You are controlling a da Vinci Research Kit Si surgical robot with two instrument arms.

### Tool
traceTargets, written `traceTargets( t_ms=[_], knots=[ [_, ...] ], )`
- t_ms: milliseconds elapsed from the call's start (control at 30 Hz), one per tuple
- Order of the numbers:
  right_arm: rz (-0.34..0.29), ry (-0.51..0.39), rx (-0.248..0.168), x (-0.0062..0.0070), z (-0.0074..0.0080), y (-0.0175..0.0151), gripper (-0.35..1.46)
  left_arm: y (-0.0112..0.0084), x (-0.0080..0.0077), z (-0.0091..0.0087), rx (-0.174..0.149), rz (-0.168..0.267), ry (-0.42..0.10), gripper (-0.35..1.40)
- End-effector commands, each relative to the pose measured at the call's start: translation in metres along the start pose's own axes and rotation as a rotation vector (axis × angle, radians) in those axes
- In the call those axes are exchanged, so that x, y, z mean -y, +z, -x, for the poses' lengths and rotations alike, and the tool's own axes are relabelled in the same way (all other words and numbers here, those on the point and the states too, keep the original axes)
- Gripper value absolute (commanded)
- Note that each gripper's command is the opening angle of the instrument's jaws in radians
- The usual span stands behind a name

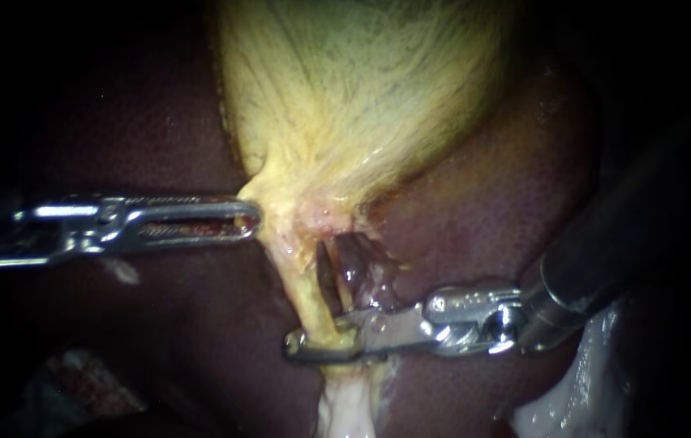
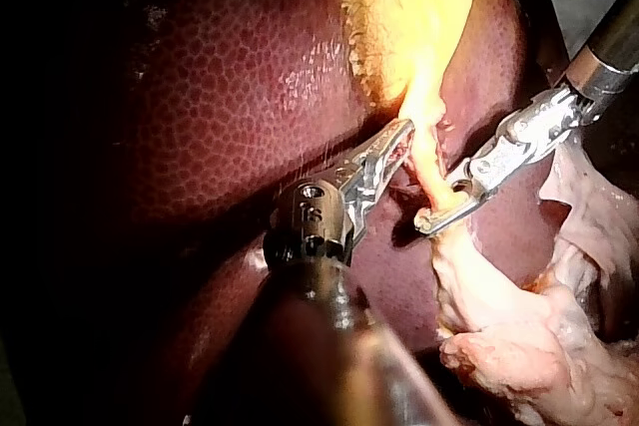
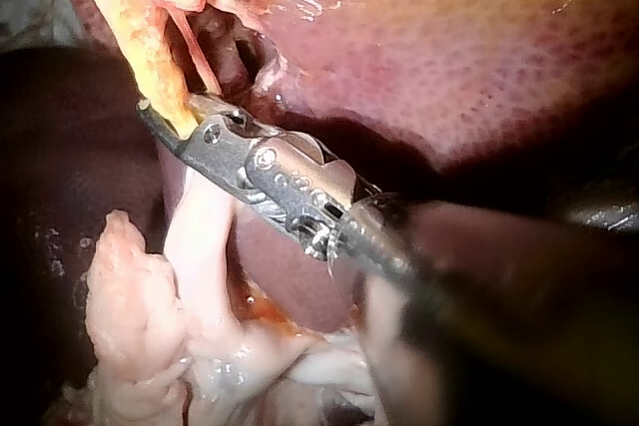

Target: Going back first clip left tube

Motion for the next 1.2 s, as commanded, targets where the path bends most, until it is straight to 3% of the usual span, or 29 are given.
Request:
traceTargets(
  t_ms=[33, 533, 567, 667, 733, 933, 1067, 1200],
  knots=[
    [-0.001, -0.002, 0.001, 0.0, 0.0, 0.0, -0.35, 0.0, 0.0, 0.0, 0.0, -0.001, 0.001, -0.23],
    [0.0, 0.009, 0.007, 0.0001, 0.0, 0.0, -0.35, 0.0, 0.0001, 0.0, 0.0, 0.0, 0.0, -0.23],
    [-0.001, 0.008, -0.009, 0.0001, 0.0, 0.0, -0.34, 0.0, 0.0001, 0.0, 0.003, -0.001, 0.0, -0.23],
    [-0.008, 0.007, -0.05, 0.0001, -0.0001, 0.0, 0.3, 0.0, 0.0001, 0.0, 0.003, -0.001, 0.0, -0.23],
    [-0.007, 0.007, -0.059, 0.0001, -0.0003, 0.0, 0.48, 0.0, 0.0002, 0.0, 0.003, -0.001, 0.0, -0.23],
    [0.002, 0.013, -0.08, 0.0003, -0.0005, 0.0001, 0.58, 0.0, 0.0002, 0.0, 0.003, -0.001, 0.0, -0.23],
    [0.014, -0.062, -0.108, 0.0003, -0.0007, 0.0, 0.6, -0.0001, 0.0003, 0.0, 0.003, -0.001, 0.0, -0.23],
    [0.03, -0.124, -0.11, 0.0003, -0.001, -0.0006, 0.6, -0.0002, 0.0004, 0.0, 0.003, 0.0, 0.0, -0.23]
  ],
)
